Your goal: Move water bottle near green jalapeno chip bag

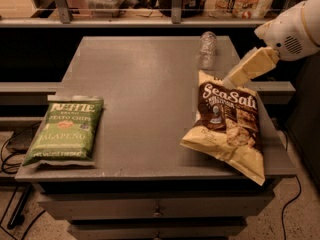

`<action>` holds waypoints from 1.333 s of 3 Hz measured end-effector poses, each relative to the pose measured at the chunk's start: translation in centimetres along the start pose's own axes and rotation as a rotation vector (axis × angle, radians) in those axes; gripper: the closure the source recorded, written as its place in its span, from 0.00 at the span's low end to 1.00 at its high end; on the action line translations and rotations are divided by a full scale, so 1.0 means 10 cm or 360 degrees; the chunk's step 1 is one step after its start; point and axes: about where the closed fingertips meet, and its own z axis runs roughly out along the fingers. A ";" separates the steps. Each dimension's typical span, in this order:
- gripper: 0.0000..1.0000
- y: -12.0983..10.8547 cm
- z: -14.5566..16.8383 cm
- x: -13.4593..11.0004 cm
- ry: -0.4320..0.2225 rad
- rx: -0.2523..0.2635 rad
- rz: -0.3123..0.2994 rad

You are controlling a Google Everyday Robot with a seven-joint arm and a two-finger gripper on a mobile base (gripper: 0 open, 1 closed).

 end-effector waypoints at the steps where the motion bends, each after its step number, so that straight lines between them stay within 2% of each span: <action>1: 0.00 -0.09 0.17 -0.11 -0.0102 0.0025 0.0133; 2: 0.00 -0.26 0.51 -0.28 -0.0210 0.0066 0.0251; 3: 0.00 -0.68 0.87 -0.38 -0.0333 0.0197 0.0396; 4: 0.00 -1.04 1.12 -0.42 -0.0389 0.0264 0.0467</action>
Offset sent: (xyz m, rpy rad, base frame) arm 0.1093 0.0485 -0.0198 0.2979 -0.0702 -0.2074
